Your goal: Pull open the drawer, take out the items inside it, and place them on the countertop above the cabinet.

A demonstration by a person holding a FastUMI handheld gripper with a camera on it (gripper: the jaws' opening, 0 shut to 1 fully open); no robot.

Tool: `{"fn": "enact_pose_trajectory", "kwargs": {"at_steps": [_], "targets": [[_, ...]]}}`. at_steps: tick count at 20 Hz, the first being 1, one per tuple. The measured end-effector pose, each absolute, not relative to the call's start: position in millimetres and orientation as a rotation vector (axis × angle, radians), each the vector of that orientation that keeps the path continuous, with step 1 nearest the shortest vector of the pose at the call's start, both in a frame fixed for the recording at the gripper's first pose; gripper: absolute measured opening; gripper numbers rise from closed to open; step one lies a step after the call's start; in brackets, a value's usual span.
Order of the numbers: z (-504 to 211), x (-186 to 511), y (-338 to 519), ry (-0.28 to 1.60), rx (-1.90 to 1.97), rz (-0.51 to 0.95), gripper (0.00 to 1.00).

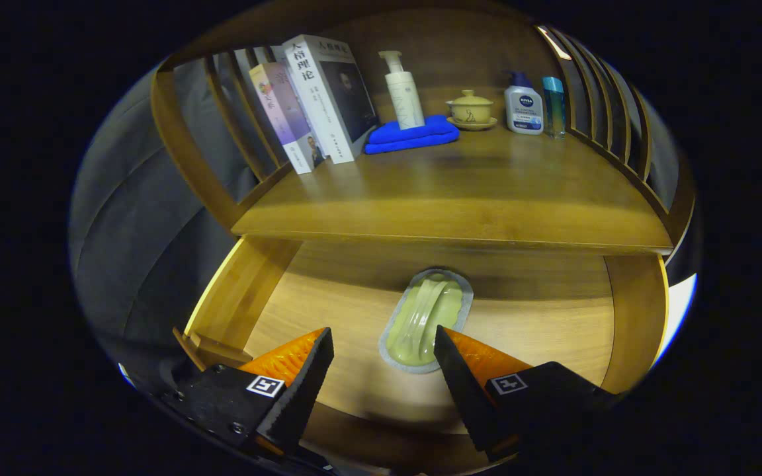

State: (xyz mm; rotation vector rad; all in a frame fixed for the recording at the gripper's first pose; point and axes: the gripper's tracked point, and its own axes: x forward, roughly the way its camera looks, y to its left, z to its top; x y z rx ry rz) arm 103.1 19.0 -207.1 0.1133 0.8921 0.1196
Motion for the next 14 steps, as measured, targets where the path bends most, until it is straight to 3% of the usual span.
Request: {"fn": "enact_pose_trajectory", "kwargs": {"at_steps": [5, 10, 14], "targets": [[-230, 116, -5, 0.985, -0.004, 0.072, 0.94], [-254, 115, 2, 1.090, 0.067, 0.044, 0.75], [-255, 117, 7, 1.078, 0.062, 0.045, 0.69]]}}
